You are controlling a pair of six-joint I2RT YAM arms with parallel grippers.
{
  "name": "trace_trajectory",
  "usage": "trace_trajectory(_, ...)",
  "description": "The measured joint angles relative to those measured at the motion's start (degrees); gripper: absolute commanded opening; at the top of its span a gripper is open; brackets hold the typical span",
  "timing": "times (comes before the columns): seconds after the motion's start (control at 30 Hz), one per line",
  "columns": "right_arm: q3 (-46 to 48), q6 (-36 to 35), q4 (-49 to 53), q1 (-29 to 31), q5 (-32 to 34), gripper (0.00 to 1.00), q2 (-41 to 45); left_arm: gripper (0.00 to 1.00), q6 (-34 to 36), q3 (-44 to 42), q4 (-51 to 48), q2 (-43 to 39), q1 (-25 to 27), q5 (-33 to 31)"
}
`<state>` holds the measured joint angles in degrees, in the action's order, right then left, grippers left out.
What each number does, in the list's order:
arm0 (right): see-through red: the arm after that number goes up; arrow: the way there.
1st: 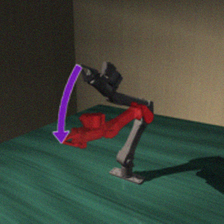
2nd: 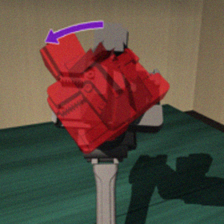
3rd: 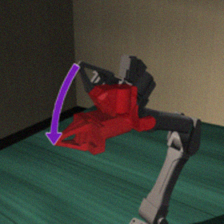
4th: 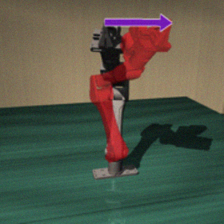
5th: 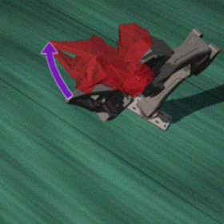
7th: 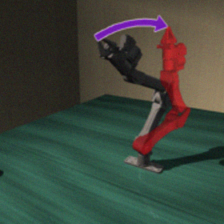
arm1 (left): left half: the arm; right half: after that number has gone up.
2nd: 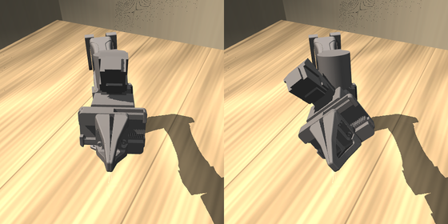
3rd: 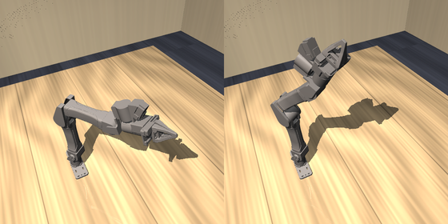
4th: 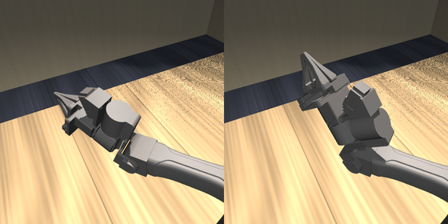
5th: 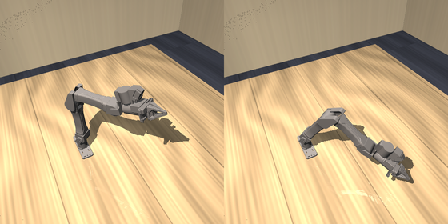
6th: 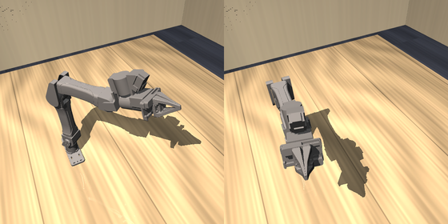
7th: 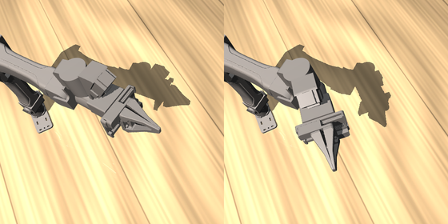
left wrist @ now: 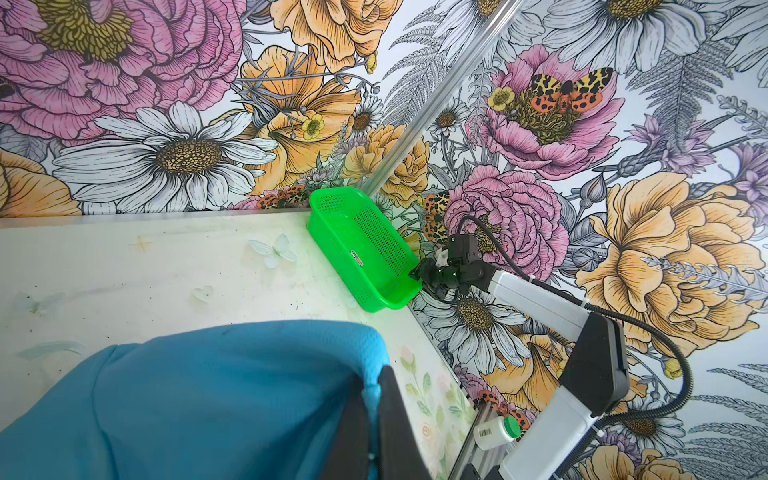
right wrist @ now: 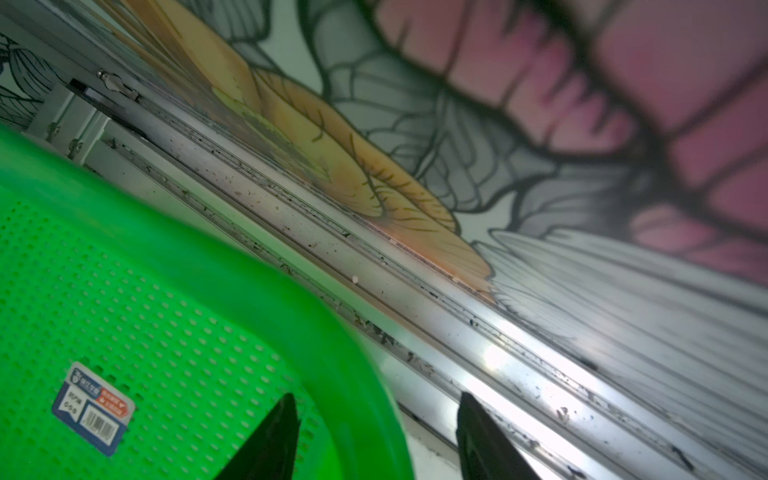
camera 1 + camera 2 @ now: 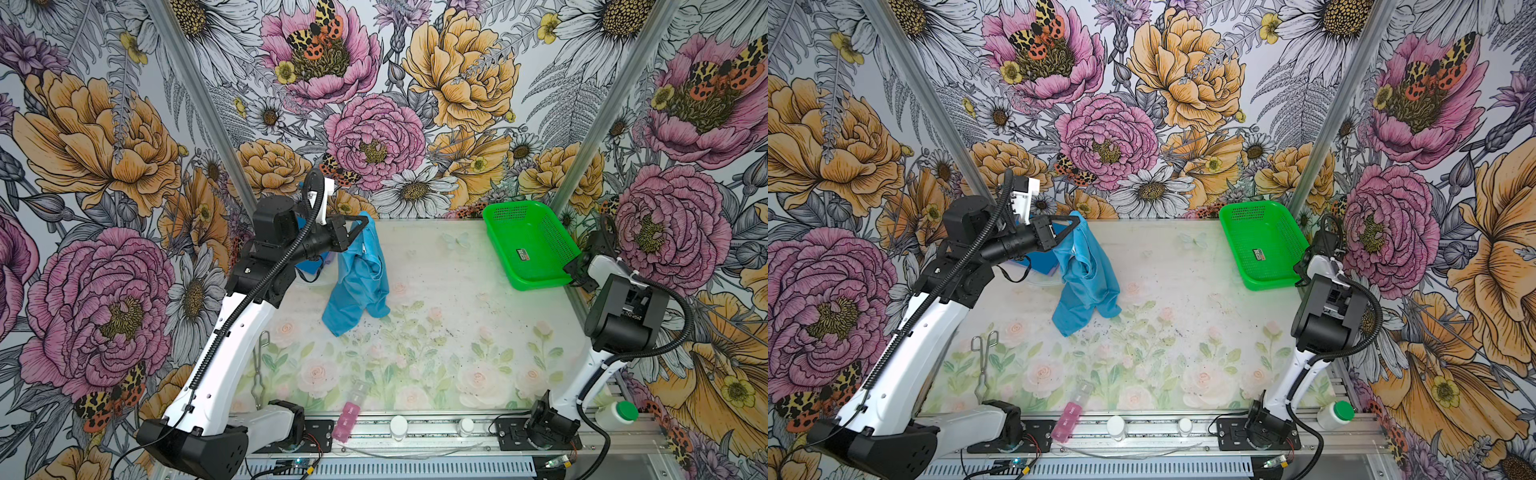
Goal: Fold and stack the t-shirts
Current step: 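Push the green basket farther away with the right gripper while the left holds the shirt, then lower the shirt onto the table with the left gripper while the right returns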
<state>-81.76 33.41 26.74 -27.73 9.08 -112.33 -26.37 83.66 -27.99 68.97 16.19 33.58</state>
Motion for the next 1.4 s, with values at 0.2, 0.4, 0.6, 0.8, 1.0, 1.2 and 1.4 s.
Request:
trace_trajectory(0.2,2.86,-0.9,0.02,0.81,-0.52,0.82,4.13,0.0,0.42,-0.09,1.38,0.35,1.92,-0.04)
trace_trajectory(0.4,8.79,-6.1,0.66,6.8,-6.69,0.89,19.26,0.0,1.27,3.48,2.64,5.03,6.62,1.38)
trace_trajectory(0.6,14.86,-15.58,-1.84,16.41,-20.24,0.88,35.28,0.0,1.01,11.13,4.5,10.91,13.46,2.01)
trace_trajectory(0.8,28.37,-23.06,-5.11,33.62,-26.91,0.89,48.09,0.0,-1.29,13.79,9.11,11.63,15.1,-1.29)
trace_trajectory(1.0,31.89,-24.52,-6.14,40.52,-24.28,0.91,53.33,0.0,-7.87,7.5,21.44,10.99,15.17,-1.9)
trace_trajectory(1.2,31.5,-24.26,-5.51,40.52,-18.82,0.92,51.65,0.01,-10.05,-6.88,25.59,8.74,7.8,-2.51)
trace_trajectory(1.4,30.67,-22.29,-2.93,40.5,-16.35,0.92,45.68,0.84,-10.71,-18.49,17.16,8.37,-9.51,-6.32)
